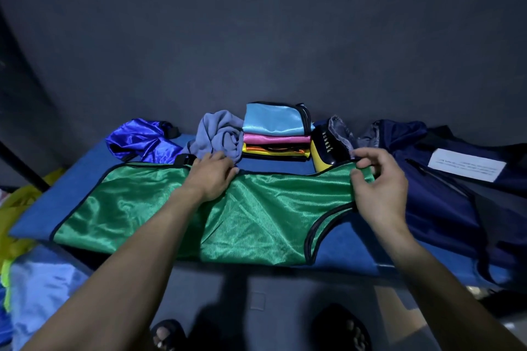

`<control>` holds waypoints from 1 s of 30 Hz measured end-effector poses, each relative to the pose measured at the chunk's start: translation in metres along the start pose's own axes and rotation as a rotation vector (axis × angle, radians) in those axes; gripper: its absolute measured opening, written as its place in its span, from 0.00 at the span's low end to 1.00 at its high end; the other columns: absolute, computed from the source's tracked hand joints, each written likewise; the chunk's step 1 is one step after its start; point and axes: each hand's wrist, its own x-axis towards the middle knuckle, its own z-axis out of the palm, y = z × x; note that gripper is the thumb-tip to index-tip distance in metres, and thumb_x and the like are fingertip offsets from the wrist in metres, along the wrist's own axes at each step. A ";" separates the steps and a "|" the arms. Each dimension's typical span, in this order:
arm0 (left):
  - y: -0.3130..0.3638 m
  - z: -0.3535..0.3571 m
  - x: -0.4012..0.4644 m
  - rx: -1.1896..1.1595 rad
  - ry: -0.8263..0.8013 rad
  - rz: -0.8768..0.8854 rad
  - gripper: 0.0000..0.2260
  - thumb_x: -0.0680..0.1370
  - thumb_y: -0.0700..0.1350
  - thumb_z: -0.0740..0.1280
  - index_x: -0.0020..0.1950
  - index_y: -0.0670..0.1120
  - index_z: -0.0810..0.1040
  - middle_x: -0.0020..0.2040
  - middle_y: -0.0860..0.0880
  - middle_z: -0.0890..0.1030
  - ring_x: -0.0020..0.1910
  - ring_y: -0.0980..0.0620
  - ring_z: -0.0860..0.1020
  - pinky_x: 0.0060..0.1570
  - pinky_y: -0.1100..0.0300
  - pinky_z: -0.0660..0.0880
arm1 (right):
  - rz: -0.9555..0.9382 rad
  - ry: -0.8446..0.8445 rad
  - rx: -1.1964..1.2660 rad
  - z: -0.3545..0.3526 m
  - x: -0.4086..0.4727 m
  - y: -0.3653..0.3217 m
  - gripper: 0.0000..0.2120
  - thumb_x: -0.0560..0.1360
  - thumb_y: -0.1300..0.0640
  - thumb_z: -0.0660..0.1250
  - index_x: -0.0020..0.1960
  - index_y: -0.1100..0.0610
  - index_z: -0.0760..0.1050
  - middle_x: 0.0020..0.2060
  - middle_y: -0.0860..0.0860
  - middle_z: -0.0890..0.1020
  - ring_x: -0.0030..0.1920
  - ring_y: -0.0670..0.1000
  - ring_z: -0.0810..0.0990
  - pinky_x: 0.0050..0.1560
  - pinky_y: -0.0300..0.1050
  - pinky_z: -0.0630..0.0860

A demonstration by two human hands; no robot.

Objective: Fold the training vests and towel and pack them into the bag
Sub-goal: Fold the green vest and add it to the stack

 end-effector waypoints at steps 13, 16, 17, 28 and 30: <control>0.101 -0.011 -0.008 -0.481 -0.001 0.352 0.18 0.87 0.51 0.53 0.76 0.50 0.69 0.73 0.51 0.73 0.70 0.53 0.69 0.67 0.55 0.66 | -0.153 -0.029 0.209 -0.001 -0.004 -0.017 0.16 0.75 0.70 0.69 0.58 0.55 0.79 0.46 0.47 0.80 0.48 0.40 0.76 0.56 0.40 0.72; 0.110 -0.011 -0.005 -0.492 -0.053 0.355 0.18 0.87 0.54 0.55 0.74 0.52 0.70 0.72 0.53 0.74 0.69 0.54 0.70 0.65 0.55 0.67 | -0.131 -0.021 0.237 -0.004 -0.001 -0.015 0.16 0.75 0.70 0.69 0.58 0.53 0.79 0.46 0.48 0.80 0.48 0.44 0.75 0.54 0.39 0.72; 0.112 -0.010 -0.004 -0.506 -0.055 0.361 0.17 0.86 0.55 0.56 0.72 0.51 0.71 0.70 0.53 0.75 0.66 0.55 0.72 0.62 0.56 0.69 | -0.117 -0.020 0.239 -0.004 0.000 -0.014 0.16 0.75 0.69 0.69 0.58 0.53 0.79 0.46 0.48 0.80 0.48 0.45 0.75 0.53 0.39 0.72; 0.126 -0.011 0.003 -0.604 -0.127 0.408 0.22 0.84 0.58 0.61 0.76 0.52 0.69 0.70 0.54 0.76 0.61 0.61 0.72 0.55 0.67 0.68 | 0.100 -0.020 0.340 -0.011 0.010 0.001 0.20 0.74 0.73 0.67 0.55 0.50 0.80 0.44 0.48 0.79 0.36 0.42 0.73 0.31 0.34 0.68; 0.128 -0.013 0.004 -0.686 -0.159 0.390 0.22 0.82 0.57 0.65 0.75 0.53 0.71 0.71 0.56 0.75 0.65 0.62 0.72 0.63 0.64 0.69 | 0.129 -0.017 0.329 -0.014 0.013 0.003 0.20 0.73 0.73 0.66 0.55 0.51 0.79 0.44 0.48 0.79 0.33 0.40 0.71 0.30 0.34 0.67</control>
